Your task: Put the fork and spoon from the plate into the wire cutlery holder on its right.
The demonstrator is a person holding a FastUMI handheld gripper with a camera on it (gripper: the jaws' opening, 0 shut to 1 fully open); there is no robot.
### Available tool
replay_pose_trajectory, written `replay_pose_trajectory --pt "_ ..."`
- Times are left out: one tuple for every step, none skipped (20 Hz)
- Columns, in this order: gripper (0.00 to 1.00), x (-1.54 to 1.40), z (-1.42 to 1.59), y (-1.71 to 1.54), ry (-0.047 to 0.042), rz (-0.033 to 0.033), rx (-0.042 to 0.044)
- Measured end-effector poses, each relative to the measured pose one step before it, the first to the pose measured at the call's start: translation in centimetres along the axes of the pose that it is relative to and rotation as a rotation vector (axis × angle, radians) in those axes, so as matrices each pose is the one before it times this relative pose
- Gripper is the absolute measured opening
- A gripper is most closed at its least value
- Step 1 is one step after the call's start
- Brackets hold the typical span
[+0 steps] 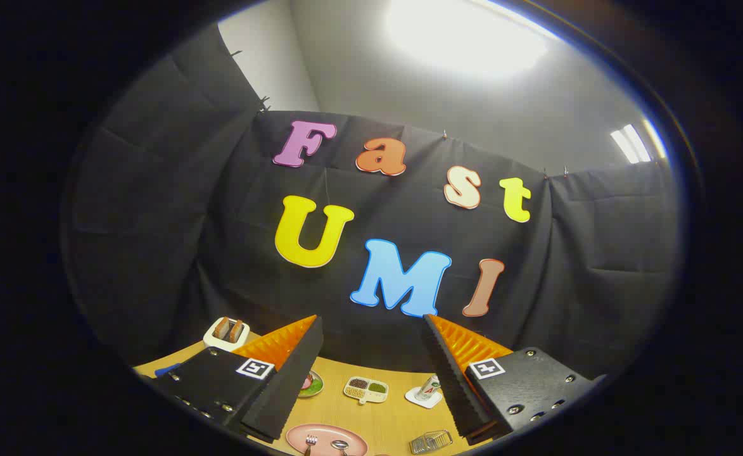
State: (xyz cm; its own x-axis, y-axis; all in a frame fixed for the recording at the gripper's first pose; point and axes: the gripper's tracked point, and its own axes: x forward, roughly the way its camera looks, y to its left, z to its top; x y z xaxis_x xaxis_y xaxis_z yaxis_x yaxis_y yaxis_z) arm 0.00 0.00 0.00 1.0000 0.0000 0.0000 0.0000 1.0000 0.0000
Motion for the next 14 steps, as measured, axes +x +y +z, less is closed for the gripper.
replay_pose_trajectory --pt "0.96 0.044 -0.657 0.062 0.01553 -0.01155 0.01652" --pt "0.96 -0.211 -0.97 0.488 0.02633 -0.00033 0.01866" --pt "0.96 -0.473 -0.328 0.746 0.00223 0.00217 0.02868" --pt "0.96 -0.36 0.061 0.88 -0.01711 0.02021 0.03569" --pt "0.96 -0.458 0.727 1.116 -0.03234 0.03191 0.04241" --pt "0.96 -0.676 1.245 0.602 -0.04638 0.0253 0.04537" --pt "0.96 -0.511 0.929 0.125 -0.04346 0.01582 0.04254" --pt "0.96 -0.276 0.723 0.307 -0.02809 0.01253 0.03218" --pt "0.96 -0.168 -0.115 0.168 -0.00111 0.01182 0.02195" --pt "0.96 0.008 0.0 0.124 0.00664 0.00582 0.01315" --pt "0.96 0.111 -0.095 0.131 0.01578 0.01065 -0.00078" --pt "0.96 0.071 -0.235 0.071 0.01881 0.00162 -0.01827" --pt "0.96 0.044 -0.107 -0.144 0.01462 -0.0002 -0.02827" --pt "0.96 0.17 -0.077 -0.101 0.00592 0.00085 -0.0156"
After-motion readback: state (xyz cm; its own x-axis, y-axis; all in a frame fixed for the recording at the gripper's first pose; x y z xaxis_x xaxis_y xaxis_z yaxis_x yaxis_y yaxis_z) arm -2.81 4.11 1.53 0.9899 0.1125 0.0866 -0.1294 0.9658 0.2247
